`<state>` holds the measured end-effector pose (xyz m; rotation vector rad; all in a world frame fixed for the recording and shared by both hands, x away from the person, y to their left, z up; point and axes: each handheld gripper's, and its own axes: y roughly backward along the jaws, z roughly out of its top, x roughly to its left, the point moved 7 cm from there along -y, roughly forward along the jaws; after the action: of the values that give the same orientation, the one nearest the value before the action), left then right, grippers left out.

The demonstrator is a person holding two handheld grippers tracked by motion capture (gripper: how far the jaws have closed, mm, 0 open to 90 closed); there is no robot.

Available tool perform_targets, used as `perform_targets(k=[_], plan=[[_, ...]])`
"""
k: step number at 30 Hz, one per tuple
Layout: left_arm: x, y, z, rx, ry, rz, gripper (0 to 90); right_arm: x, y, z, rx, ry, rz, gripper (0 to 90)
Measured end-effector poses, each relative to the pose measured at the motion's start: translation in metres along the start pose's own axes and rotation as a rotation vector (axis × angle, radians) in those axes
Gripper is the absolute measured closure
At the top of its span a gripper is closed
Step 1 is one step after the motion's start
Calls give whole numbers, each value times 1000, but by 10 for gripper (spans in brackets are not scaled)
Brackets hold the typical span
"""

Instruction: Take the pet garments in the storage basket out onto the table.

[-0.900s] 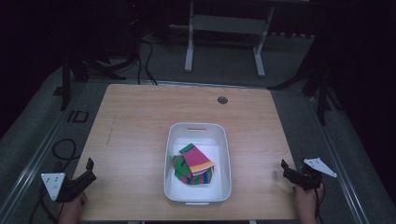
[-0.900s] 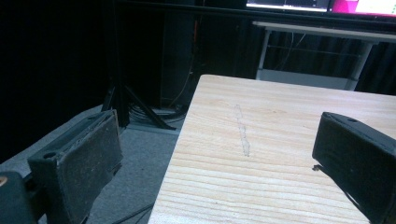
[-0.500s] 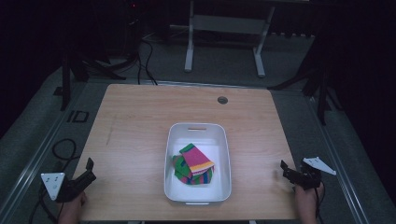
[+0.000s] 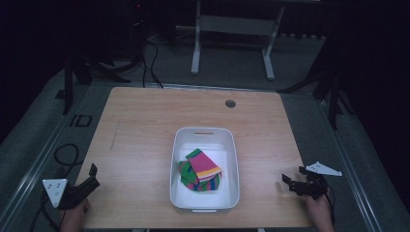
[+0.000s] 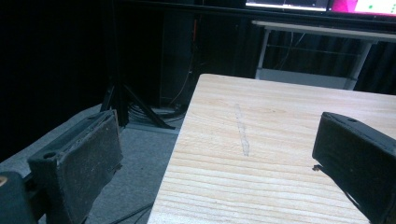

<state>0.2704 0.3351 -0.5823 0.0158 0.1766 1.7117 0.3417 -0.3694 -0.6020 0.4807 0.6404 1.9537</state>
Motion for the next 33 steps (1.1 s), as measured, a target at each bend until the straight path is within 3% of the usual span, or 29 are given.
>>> perform_targets(k=[1, 3, 9, 11, 16, 20, 24, 33], plan=[[0, 0, 0, 0, 0, 0, 18, 0, 0, 0, 0, 0, 0, 130], [0, 0, 0, -1, -1, -1, 18, 10, -3, 2, 26, 8, 85, 131], [0, 0, 0, -2, -1, -2, 19, 30, -8, 6, 72, 81, 186, 131], [0, 0, 0, 0, 1, -2, 18, 35, -10, 7, 89, 85, 223, 131], [0, 0, 0, 0, 0, -3, 18, 47, -11, 15, 97, 99, 302, 131], [0, 0, 0, 2, -4, -3, 19, 66, -6, 27, 86, 141, 400, 131], [0, 0, 0, 0, -4, -5, 18, 85, -4, 35, 109, 186, 471, 131], [0, 0, 0, -1, 0, -9, 18, 116, 3, 63, 113, 265, 548, 131]])
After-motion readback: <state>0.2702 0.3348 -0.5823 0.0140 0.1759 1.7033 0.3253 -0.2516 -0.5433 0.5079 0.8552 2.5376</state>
